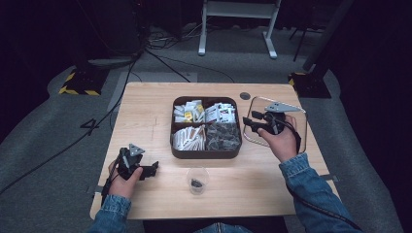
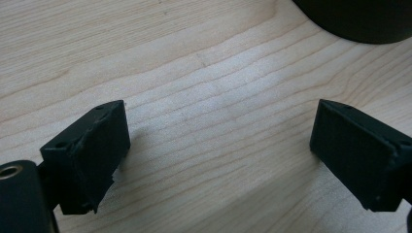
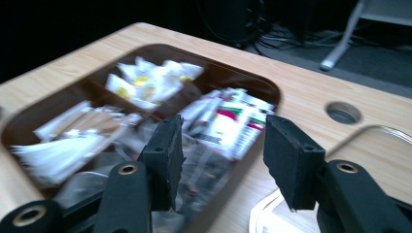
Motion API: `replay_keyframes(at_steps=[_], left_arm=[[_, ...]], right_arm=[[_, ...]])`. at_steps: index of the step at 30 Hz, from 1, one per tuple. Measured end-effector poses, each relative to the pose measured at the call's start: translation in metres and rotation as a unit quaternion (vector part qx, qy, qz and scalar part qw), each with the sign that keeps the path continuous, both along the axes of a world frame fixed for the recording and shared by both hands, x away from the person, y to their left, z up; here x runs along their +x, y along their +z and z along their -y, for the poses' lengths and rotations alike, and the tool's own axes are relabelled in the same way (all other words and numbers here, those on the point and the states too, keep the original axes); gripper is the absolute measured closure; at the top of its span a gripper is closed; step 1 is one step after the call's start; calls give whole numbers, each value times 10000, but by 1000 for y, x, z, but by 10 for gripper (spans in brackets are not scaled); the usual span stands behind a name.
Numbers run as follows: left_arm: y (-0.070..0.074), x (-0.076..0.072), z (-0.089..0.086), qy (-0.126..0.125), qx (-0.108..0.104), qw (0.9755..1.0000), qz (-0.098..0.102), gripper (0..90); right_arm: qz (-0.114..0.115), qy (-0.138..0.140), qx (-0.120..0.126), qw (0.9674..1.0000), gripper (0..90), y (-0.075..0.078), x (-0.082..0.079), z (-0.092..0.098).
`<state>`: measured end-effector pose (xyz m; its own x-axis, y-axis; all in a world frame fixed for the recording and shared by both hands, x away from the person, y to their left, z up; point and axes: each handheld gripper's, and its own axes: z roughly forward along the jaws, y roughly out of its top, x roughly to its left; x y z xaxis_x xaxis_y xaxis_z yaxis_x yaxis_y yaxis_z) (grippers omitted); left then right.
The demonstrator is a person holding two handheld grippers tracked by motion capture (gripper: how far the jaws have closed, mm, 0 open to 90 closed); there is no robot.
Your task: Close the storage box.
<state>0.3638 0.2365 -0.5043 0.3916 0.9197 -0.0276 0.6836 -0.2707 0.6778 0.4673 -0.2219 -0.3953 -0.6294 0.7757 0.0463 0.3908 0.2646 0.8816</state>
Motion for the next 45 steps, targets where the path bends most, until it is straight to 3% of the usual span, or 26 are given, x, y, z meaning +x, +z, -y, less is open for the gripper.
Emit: replay_keyframes(at_steps=[9,14,20,25,35,45], left_arm=[[0,0,0,0,3,10000,2,77],[0,0,0,1,0,10000,4,77],[0,0,0,3,3,10000,0,77],[0,0,0,3,4,10000,-1,77],[0,0,0,4,2,10000,1,77],[0,0,0,4,2,10000,2,77]], right_arm=[[-105,-510,-167,9985,464,-16,26,26],[-185,-856,-243,9959,453,-27,42,41],[-226,-1071,-246,9937,438,-35,54,53],[-371,-1280,-430,9901,428,-47,67,69],[-446,-1585,-542,9849,408,-62,77,91],[-678,-1755,-671,9799,390,-80,82,103]])
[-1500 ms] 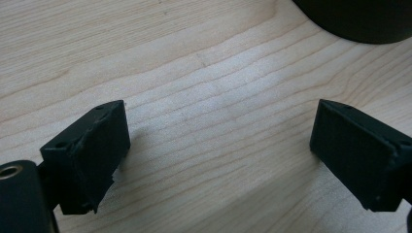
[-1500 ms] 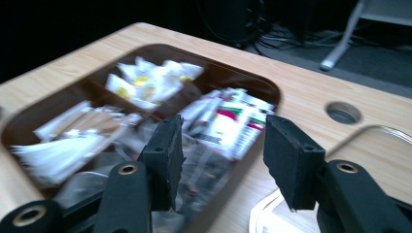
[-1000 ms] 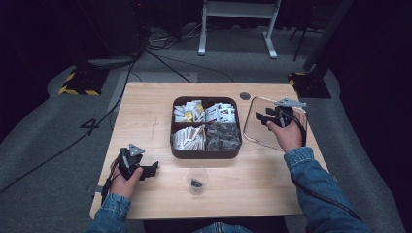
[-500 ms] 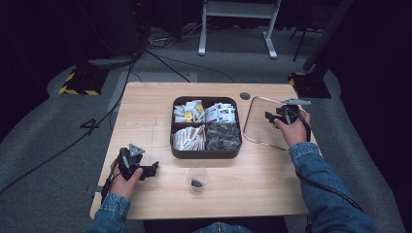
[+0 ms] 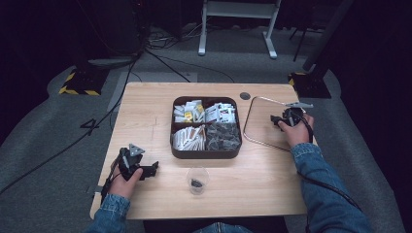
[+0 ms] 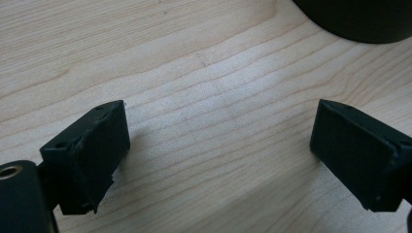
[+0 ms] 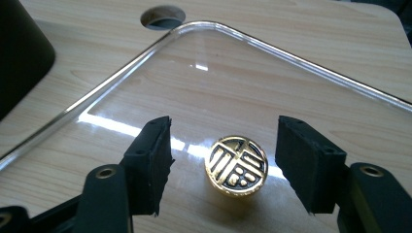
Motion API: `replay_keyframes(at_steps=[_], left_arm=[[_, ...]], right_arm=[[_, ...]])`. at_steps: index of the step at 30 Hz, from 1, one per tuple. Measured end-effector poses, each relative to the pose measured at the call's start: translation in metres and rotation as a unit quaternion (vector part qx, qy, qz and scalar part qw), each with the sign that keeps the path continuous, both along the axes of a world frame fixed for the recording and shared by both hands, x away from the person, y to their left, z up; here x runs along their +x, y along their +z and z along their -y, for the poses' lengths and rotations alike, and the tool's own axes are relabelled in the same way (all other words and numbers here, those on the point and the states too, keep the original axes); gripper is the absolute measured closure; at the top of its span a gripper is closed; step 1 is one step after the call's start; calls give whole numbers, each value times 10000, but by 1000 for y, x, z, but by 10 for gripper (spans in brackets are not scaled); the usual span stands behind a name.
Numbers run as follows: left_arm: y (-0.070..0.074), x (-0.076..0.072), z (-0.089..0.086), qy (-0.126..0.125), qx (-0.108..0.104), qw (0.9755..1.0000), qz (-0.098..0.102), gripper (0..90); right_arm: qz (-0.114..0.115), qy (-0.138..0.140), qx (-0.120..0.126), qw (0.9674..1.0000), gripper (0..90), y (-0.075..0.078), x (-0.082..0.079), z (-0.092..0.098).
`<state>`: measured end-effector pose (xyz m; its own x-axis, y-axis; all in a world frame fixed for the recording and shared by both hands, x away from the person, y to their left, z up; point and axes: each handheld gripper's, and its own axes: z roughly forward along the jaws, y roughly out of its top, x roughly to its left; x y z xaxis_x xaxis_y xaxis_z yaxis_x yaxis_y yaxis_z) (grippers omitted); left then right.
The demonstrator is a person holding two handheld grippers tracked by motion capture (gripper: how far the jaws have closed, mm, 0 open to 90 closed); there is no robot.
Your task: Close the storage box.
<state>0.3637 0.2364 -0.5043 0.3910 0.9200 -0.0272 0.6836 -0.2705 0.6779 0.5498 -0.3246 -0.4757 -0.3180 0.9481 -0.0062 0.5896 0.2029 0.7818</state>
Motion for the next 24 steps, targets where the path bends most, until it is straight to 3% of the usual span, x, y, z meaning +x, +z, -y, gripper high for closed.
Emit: replay_keyframes(at_steps=[8,13,17,24], left_arm=[[0,0,0,0,1,10000,-1,77],[0,0,0,0,0,10000,-1,77],[0,0,0,0,0,10000,0,77],[0,0,0,0,0,10000,-1,77]], right_arm=[[-182,-92,-3,9998,396,-13,-1,6],[-399,1,-26,9992,478,-16,-1,7],[-360,71,-110,9993,572,-16,-1,7],[-349,137,-158,9992,584,-16,-1,8]])
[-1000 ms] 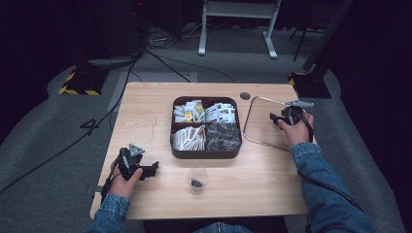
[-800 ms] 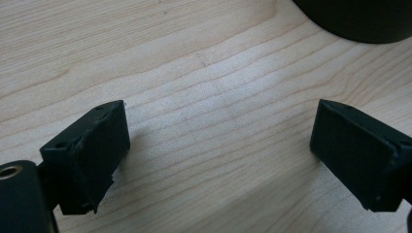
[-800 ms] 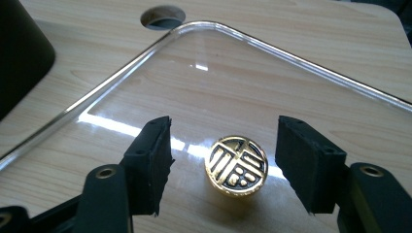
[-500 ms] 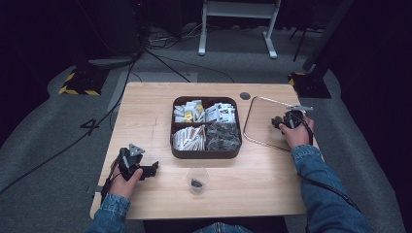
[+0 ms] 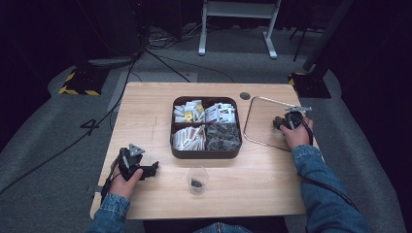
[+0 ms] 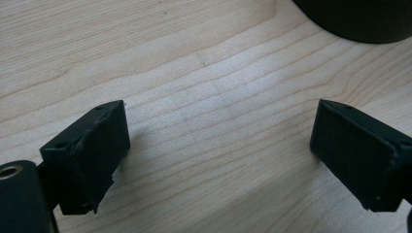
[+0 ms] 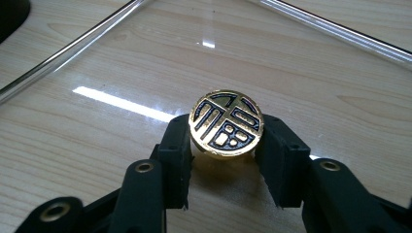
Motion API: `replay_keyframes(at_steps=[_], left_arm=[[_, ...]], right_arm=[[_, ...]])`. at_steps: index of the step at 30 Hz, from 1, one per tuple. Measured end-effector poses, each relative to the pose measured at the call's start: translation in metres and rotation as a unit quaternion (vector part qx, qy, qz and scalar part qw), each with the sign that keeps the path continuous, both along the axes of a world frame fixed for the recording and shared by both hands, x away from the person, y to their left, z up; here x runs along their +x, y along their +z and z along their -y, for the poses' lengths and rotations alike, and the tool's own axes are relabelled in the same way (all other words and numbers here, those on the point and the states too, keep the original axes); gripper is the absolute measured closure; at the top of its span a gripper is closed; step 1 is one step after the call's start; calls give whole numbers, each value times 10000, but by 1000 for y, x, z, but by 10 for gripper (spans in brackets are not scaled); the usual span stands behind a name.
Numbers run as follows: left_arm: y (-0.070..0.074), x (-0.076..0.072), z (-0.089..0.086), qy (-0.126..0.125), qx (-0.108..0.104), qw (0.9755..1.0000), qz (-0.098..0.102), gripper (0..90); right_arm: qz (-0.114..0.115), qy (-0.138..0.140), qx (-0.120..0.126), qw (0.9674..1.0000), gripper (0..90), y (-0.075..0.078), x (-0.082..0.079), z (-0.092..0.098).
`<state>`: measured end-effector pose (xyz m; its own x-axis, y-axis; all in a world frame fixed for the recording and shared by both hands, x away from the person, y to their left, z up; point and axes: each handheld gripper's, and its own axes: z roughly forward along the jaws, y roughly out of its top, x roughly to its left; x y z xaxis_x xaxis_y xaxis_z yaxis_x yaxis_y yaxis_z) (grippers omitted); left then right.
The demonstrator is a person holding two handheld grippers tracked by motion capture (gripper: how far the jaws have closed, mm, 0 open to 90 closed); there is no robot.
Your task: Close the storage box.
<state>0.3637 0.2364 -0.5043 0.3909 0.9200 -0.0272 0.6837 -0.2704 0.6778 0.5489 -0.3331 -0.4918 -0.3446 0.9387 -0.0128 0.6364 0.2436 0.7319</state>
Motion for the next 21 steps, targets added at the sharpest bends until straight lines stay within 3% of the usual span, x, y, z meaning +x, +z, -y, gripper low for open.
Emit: replay_keyframes(at_steps=[21], left_arm=[[0,0,0,2,2,10000,0,77]], right_arm=[[56,24,170,9998,587,7,-3,2]])
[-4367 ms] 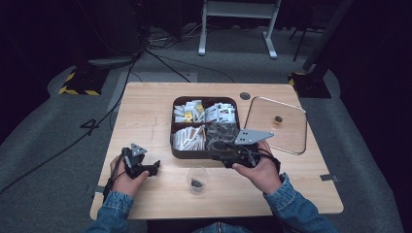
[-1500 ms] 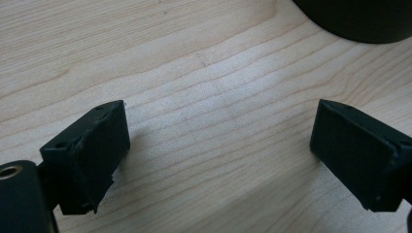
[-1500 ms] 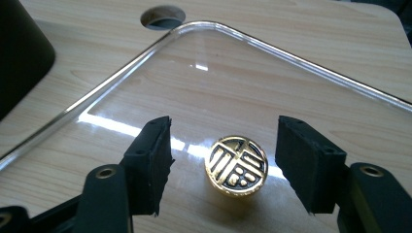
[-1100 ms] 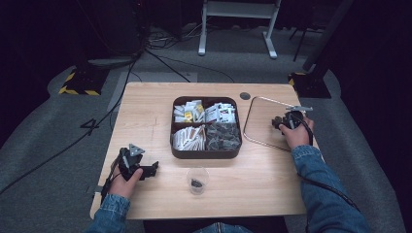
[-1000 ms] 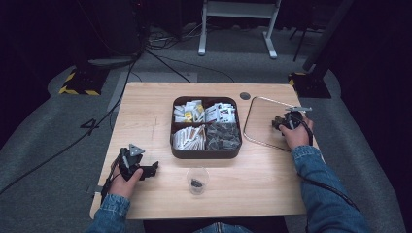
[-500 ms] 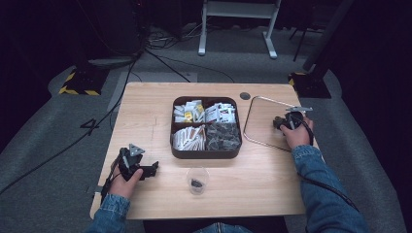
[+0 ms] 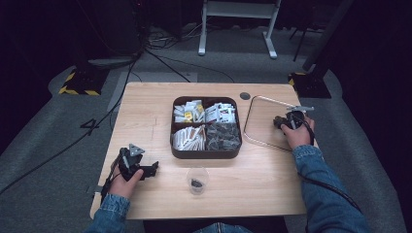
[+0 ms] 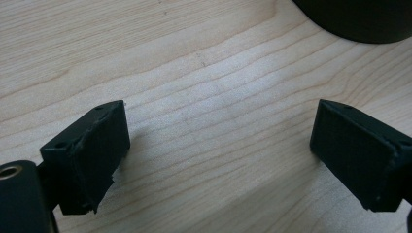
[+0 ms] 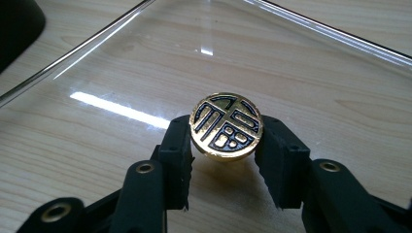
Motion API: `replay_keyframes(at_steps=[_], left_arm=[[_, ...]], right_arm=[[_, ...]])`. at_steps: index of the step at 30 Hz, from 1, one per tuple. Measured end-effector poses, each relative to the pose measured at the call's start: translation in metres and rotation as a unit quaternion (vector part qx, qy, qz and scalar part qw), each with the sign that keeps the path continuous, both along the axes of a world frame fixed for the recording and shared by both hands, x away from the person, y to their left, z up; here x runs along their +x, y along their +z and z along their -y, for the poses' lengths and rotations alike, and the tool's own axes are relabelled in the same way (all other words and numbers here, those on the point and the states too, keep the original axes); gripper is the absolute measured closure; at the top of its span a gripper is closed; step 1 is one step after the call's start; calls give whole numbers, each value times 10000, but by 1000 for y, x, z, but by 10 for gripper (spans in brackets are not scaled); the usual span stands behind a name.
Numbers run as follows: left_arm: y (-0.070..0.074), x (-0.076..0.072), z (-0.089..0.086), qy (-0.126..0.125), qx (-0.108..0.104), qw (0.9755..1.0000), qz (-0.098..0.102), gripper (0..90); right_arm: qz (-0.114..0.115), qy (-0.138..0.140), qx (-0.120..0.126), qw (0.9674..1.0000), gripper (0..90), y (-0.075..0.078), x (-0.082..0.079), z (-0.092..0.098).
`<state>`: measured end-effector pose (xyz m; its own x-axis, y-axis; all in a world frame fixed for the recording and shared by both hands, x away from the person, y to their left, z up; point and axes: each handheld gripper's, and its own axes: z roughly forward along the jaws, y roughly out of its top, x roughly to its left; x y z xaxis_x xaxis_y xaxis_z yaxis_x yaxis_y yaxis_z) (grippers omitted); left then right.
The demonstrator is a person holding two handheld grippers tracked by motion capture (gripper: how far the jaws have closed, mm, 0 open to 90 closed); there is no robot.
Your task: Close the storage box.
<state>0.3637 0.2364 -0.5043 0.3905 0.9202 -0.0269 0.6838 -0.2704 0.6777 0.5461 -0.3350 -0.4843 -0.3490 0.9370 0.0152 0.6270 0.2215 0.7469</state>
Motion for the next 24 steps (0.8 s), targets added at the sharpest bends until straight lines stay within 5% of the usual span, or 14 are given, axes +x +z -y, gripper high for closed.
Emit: replay_keyframes(at_steps=[24], left_arm=[[0,0,0,-2,-2,10000,0,77]], right_arm=[[528,288,248,9979,587,71,-22,-4]])
